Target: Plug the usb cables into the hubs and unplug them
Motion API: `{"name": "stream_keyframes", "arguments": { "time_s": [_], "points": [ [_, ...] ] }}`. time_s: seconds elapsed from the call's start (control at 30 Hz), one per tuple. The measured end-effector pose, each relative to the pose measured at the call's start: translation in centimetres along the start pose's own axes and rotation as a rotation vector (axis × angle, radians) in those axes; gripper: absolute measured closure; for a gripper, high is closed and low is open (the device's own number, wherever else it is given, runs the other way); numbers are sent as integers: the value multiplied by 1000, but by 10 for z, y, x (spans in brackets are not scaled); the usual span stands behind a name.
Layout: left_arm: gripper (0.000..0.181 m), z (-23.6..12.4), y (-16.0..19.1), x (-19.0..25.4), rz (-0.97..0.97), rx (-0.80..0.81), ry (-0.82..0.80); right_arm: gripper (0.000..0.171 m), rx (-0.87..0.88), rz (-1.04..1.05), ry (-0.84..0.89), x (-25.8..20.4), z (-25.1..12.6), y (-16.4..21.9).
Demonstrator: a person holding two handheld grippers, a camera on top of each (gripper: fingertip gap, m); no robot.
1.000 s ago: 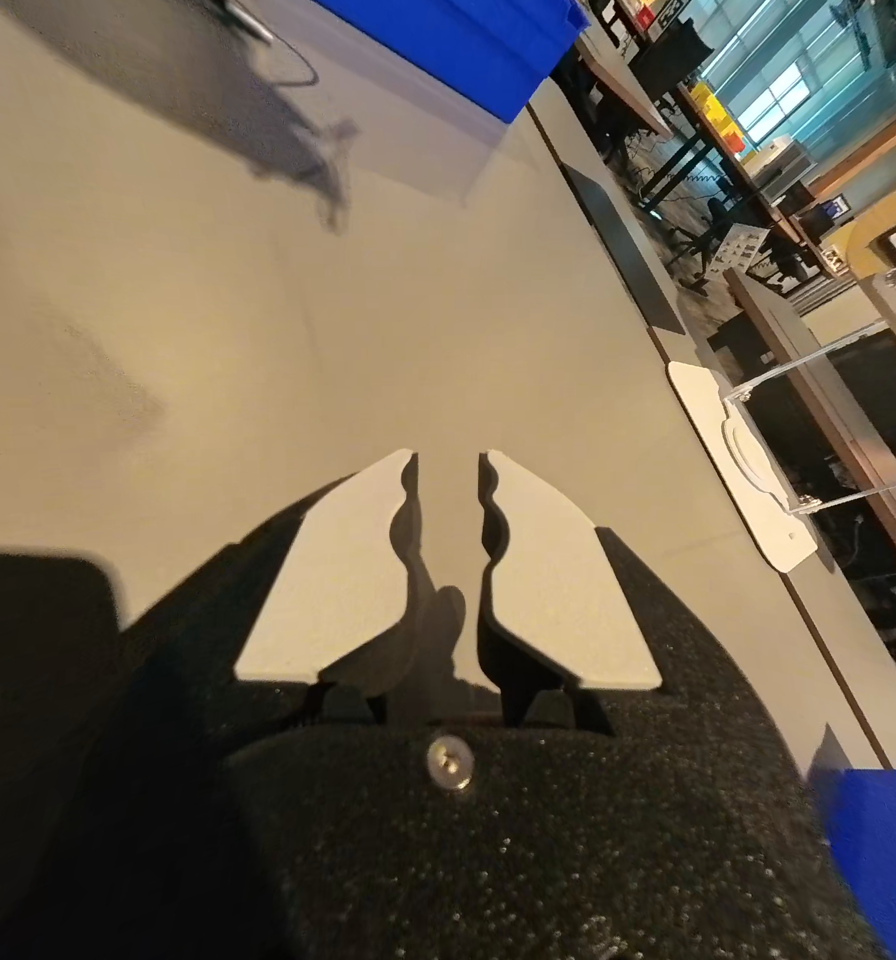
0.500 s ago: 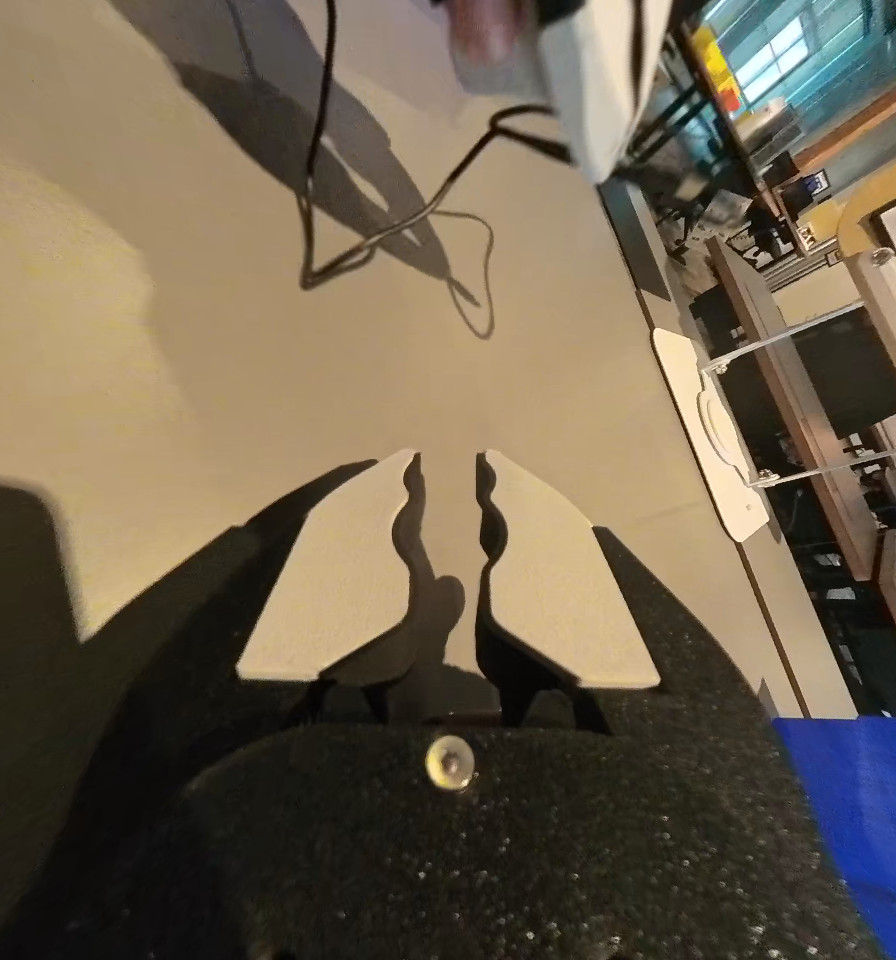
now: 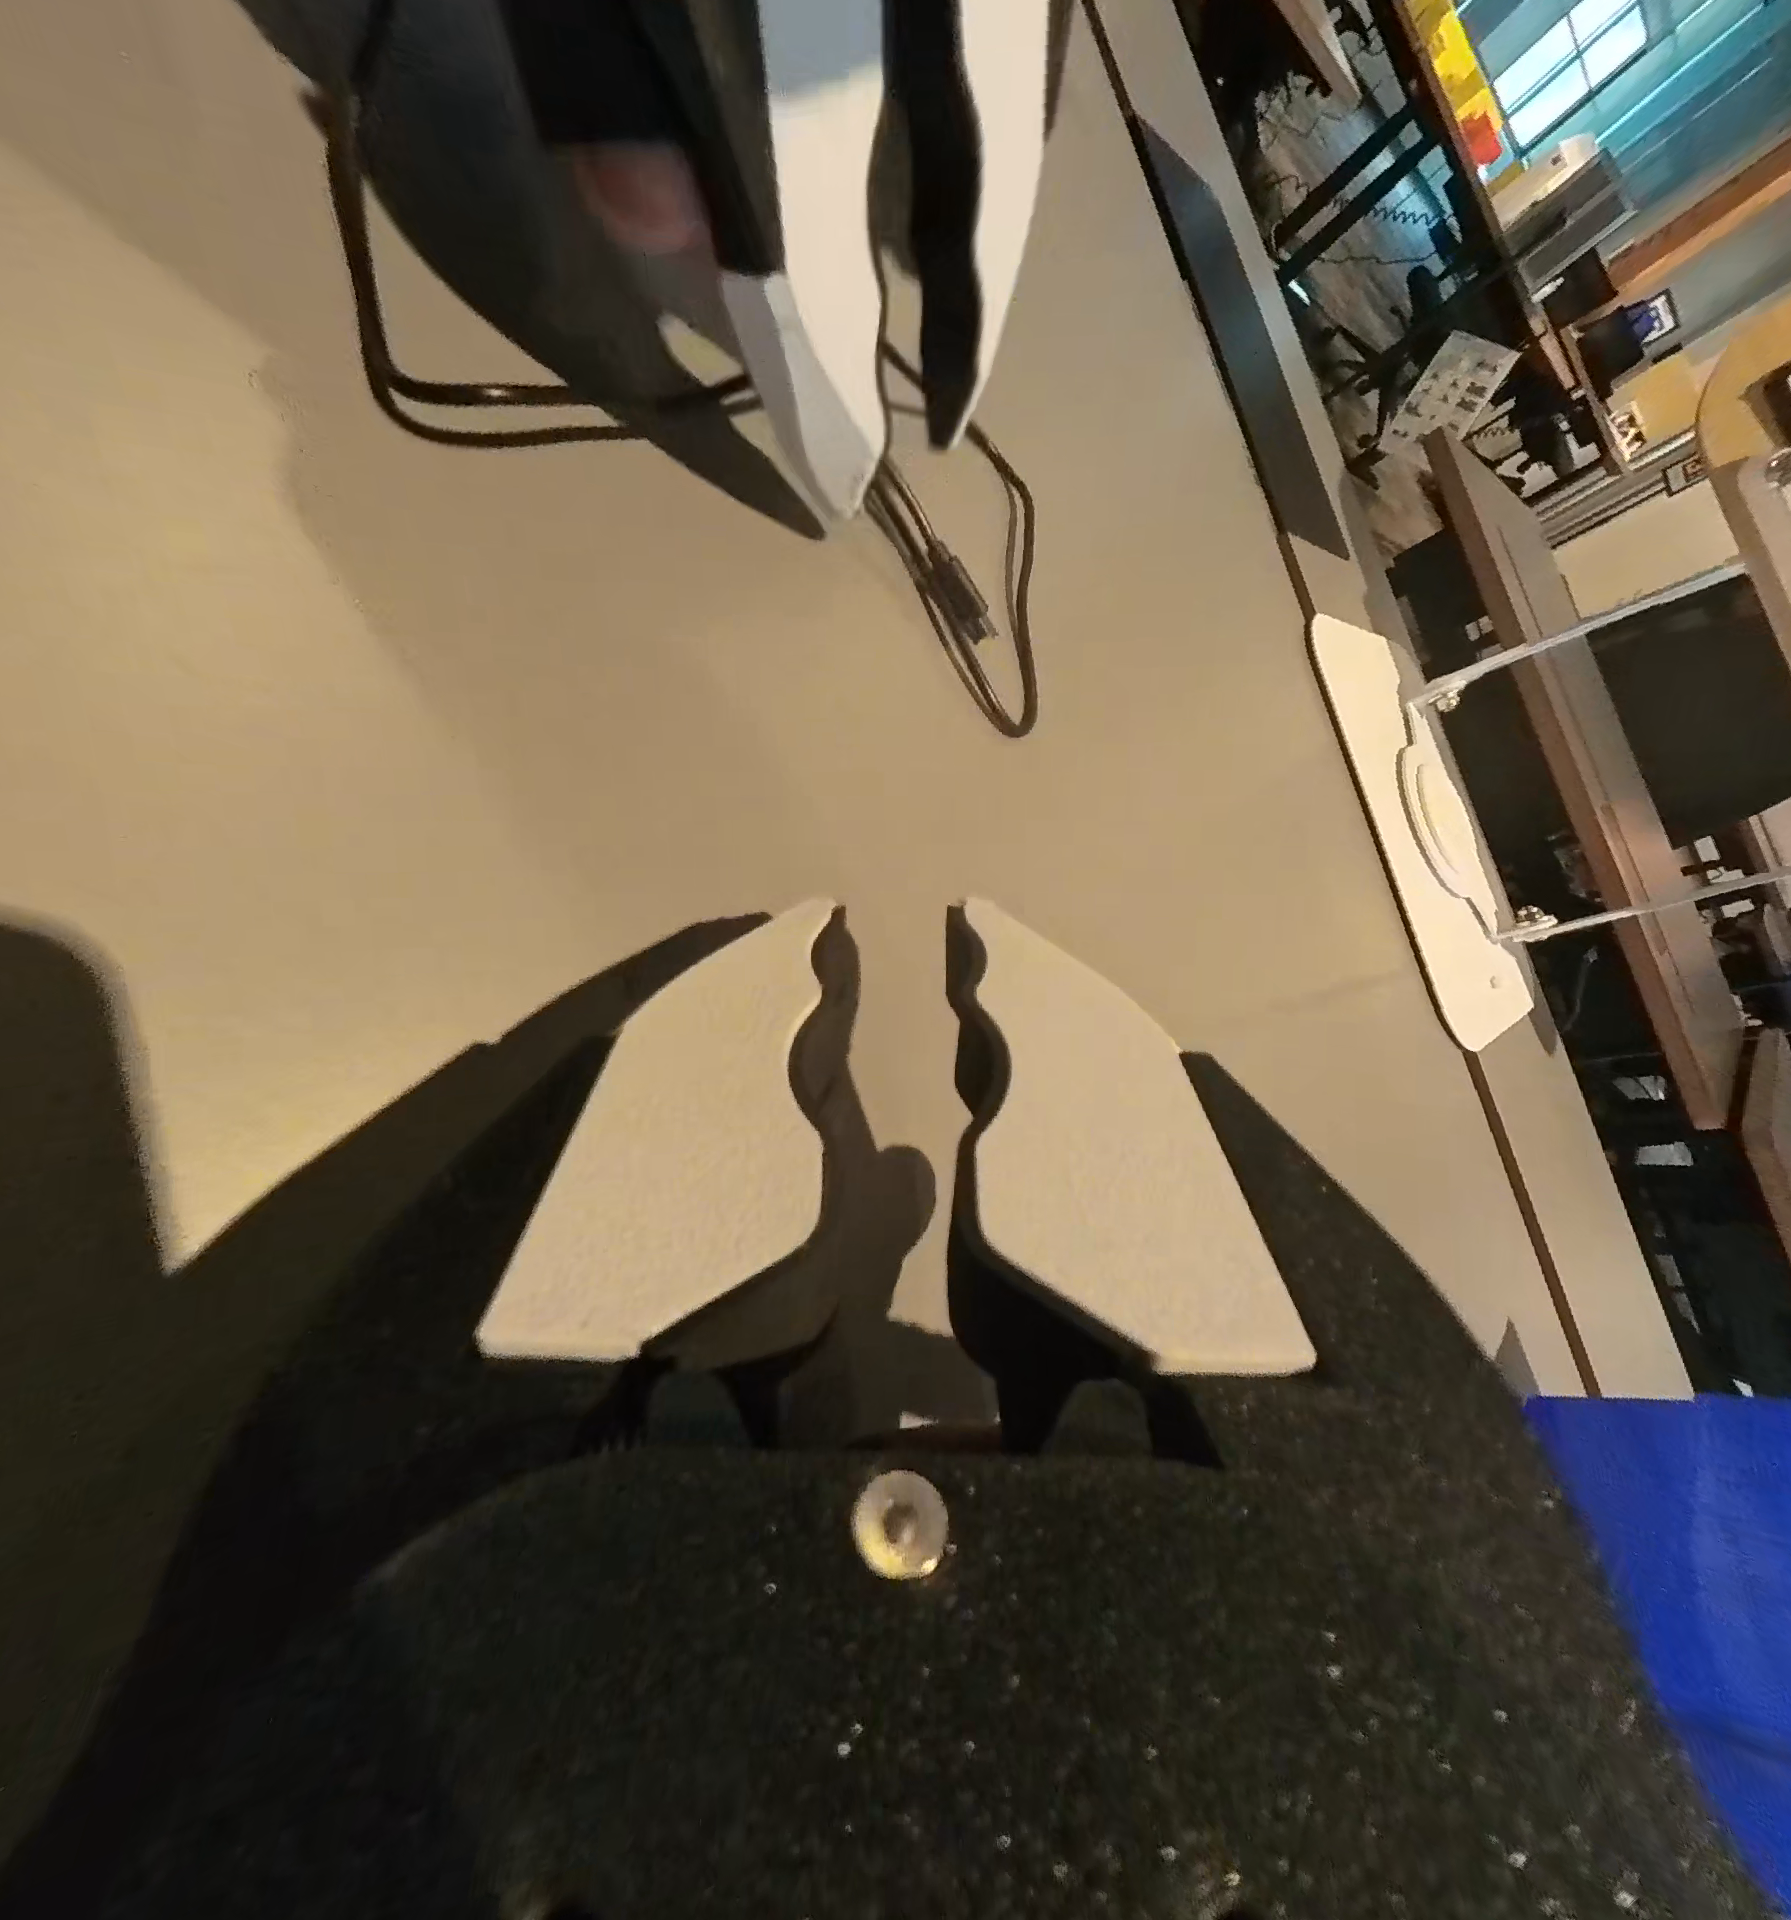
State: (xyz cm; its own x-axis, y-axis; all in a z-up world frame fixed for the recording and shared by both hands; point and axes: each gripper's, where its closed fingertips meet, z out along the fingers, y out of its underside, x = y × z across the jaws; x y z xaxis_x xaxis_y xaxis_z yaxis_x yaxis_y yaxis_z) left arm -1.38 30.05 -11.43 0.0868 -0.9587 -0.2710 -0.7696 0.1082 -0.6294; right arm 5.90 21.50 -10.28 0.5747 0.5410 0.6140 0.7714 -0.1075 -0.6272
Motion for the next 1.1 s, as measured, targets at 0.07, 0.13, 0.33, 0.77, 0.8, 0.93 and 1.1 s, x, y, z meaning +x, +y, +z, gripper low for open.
{"name": "stream_keyframes", "arguments": {
  "time_s": [0.07, 0.13, 0.33, 0.77, 0.8, 0.93, 1.1],
  "points": [
    [136, -15, -7, -9, -7, 42, -59, 152, 0, 7, -3, 0, 0, 1],
    [126, -42, -18, -21, -29, 114, -132, 152, 0, 9, -4, 1, 0, 1],
    [123, -161, -5, -69, -197, 323, -369, 153, 3, 5, -2, 0, -1, 1],
    [126, -278, 226, -122, -545, -369, -675, 158, 1, -21, 16, -1, -1, 0],
    [126, -271, 229, -122, -550, -382, -653, 159, 1, -23, 15, -1, -1, 0],
    [123, -247, 250, -123, -576, -453, -587, 159, 2, -24, 14, -1, -1, 0],
    [127, -229, 270, -128, -530, -538, -548, 161, 2, -32, 12, -2, -1, 0]
  ]
}}
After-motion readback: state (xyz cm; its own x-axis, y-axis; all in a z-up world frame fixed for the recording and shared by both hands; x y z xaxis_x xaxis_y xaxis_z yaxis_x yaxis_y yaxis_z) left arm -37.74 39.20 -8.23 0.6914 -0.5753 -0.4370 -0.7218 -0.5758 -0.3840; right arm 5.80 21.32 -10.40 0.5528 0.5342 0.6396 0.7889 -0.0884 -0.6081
